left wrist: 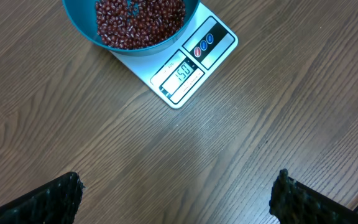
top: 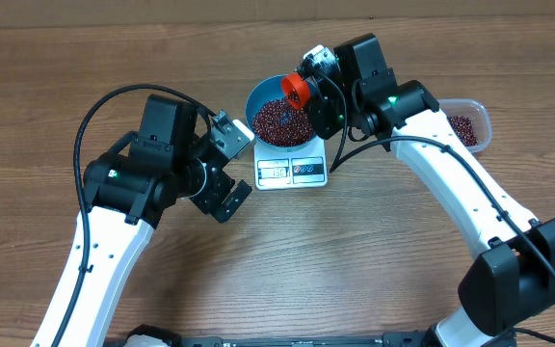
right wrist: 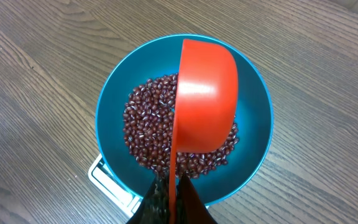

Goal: Scoop item into bowl and weigh 150g on scale
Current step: 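Hold the red scoop tilted over the blue bowl, pouring slowly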

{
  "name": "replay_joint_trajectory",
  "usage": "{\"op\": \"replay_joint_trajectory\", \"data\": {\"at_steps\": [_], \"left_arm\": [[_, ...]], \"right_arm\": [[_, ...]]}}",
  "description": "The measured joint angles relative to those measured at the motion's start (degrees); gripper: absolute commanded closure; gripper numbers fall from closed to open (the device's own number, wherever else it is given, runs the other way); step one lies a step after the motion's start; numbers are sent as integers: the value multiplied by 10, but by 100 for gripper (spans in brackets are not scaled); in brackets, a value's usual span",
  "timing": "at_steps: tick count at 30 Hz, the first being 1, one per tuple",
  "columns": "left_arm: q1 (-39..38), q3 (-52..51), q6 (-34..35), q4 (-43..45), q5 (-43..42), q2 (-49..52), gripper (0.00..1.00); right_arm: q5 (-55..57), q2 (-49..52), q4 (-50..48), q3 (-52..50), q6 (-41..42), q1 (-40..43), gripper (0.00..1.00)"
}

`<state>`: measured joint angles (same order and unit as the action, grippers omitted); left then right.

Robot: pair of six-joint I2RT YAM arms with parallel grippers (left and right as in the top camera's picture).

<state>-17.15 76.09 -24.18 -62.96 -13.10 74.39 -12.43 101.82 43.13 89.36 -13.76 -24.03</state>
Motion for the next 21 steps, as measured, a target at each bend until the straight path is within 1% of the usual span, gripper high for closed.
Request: {"op": "replay_joint_trajectory", "data": {"at_steps": [9, 21], "left_arm": [[0, 0, 0, 0, 0, 0, 0], [0, 0, 0, 0, 0, 0, 0]], "right_arm": [[-28, 0, 0, 0, 0, 0, 96], [-2, 0, 1, 0, 0, 0, 96]]}}
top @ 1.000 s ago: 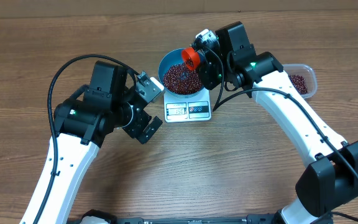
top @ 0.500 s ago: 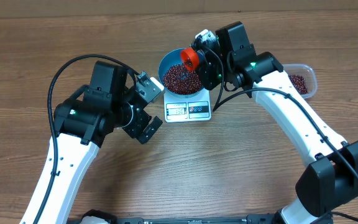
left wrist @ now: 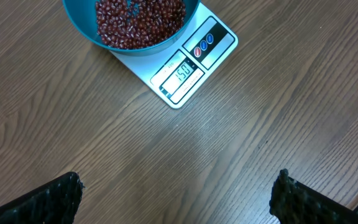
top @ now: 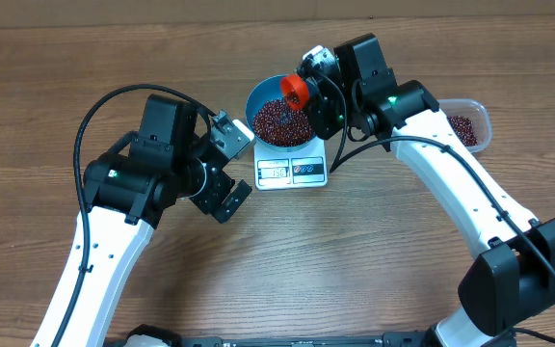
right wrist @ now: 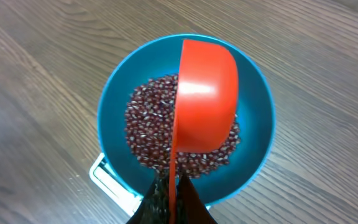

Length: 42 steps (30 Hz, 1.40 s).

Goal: Scoop item into bowl and weigh 150g on scale
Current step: 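Hold the red scoop tilted over the blue bowl, pouring slowly, then move the empty red scoop back over the bean tub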

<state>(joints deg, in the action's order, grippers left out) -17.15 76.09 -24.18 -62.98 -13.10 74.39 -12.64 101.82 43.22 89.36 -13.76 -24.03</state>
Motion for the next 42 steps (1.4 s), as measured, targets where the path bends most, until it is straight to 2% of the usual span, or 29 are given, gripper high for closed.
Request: {"op": "replay_joint_trajectory", "data": {"at_steps": [7, 21, 27, 32, 38, 42], "left_arm": [[0, 0, 0, 0, 0, 0, 0], [0, 0, 0, 0, 0, 0, 0], [0, 0, 0, 0, 0, 0, 0], [0, 0, 0, 0, 0, 0, 1], [0, 0, 0, 0, 0, 0, 0], [0, 0, 0, 0, 0, 0, 0]], "right_arm": [[6, 0, 1, 0, 0, 0, 96], [-122, 0, 6, 0, 20, 26, 96], [-211, 0, 11, 0, 36, 72, 96], [-236, 0, 47, 0, 45, 121, 96], [-233, -1, 100, 0, 37, 205, 96], [-165, -8, 136, 0, 27, 266, 96]]}}
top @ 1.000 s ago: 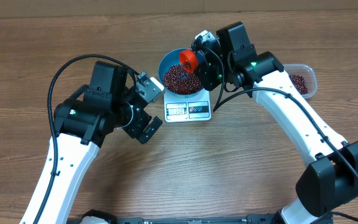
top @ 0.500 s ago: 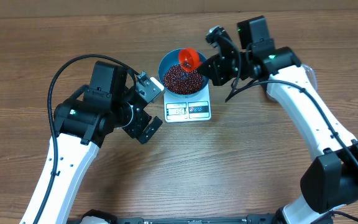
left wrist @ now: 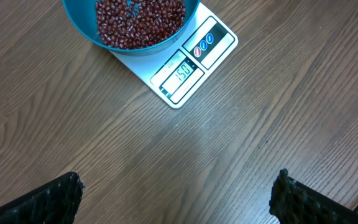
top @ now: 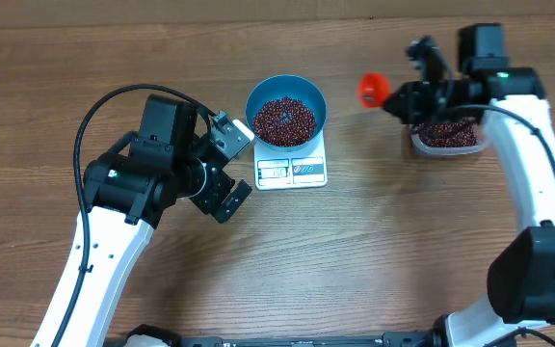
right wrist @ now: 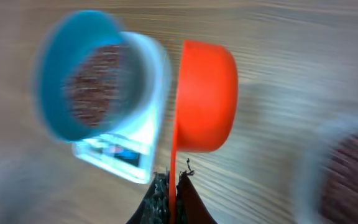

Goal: Scoop item into bowl and weigh 150g on scale
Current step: 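Move the empty red scoop back over the bean tub, then lower the red scoop onto the table in front of the tub and release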

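Note:
A blue bowl (top: 285, 109) full of red beans rests on the white scale (top: 291, 170); in the left wrist view the scale display (left wrist: 183, 73) reads about 150. My right gripper (top: 414, 96) is shut on the handle of the orange scoop (top: 372, 90), held in the air between the bowl and the clear bean container (top: 448, 138). The right wrist view is blurred; the scoop (right wrist: 202, 96) appears tipped on its side. My left gripper (left wrist: 176, 199) is open over bare wood, just short of the scale.
The clear container of red beans sits at the right, partly under my right arm. My left arm (top: 147, 173) rests left of the scale. Brown wooden tabletop (top: 355, 251) lies all around.
My right gripper has moved from over the bowl to the right, near the bean container, still holding the scoop. The left gripper, bowl and scale reading are unchanged.
At both earlier moments my right gripper held the orange scoop tipped over the bean-filled bowl, with the scale showing about 150. Now the scoop is away at the right beside the container. My left gripper stayed open and still throughout.

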{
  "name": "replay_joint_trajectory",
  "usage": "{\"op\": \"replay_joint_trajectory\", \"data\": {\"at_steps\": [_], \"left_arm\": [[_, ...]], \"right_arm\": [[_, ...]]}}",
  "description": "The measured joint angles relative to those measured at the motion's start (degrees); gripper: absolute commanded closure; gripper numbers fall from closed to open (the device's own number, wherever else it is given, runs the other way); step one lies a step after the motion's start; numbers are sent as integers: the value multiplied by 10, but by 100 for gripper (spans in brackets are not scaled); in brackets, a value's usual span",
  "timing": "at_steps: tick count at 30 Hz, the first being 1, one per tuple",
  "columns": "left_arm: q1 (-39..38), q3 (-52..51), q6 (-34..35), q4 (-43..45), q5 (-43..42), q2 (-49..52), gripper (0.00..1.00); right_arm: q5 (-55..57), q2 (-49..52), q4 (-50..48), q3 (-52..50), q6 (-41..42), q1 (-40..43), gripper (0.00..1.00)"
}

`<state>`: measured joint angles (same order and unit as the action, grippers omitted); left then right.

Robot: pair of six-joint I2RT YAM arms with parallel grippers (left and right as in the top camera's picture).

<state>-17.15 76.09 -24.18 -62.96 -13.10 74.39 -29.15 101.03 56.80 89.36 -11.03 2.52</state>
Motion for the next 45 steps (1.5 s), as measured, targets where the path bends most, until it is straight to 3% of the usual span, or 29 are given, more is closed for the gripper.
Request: {"op": "replay_joint_trajectory", "data": {"at_steps": [4, 12, 22, 25, 29, 35, 40, 45], "left_arm": [[0, 0, 0, 0, 0, 0, 0], [0, 0, 0, 0, 0, 0, 0], [0, 0, 0, 0, 0, 0, 0], [0, 0, 0, 0, 0, 0, 0], [0, 0, 0, 0, 0, 0, 0], [0, 0, 0, 0, 0, 0, 0], [0, 0, 0, 0, 0, 0, 1], [0, 0, 0, 0, 0, 0, 0]], "right_arm": [[130, -3, 26, 0, -4, 31, 96], [372, -4, 45, 0, -8, -8, 96], [578, -4, 78, 0, -7, -57, 96], [622, -6, 85, 0, 26, -70, 96], [586, -38, 97, 0, 63, -83, 96], [412, -173, 136, 1, 84, -51, 96], [209, -253, 213, 10, 88, 57, 96], [25, -256, 264, -48, 53, 151, 96]]}}
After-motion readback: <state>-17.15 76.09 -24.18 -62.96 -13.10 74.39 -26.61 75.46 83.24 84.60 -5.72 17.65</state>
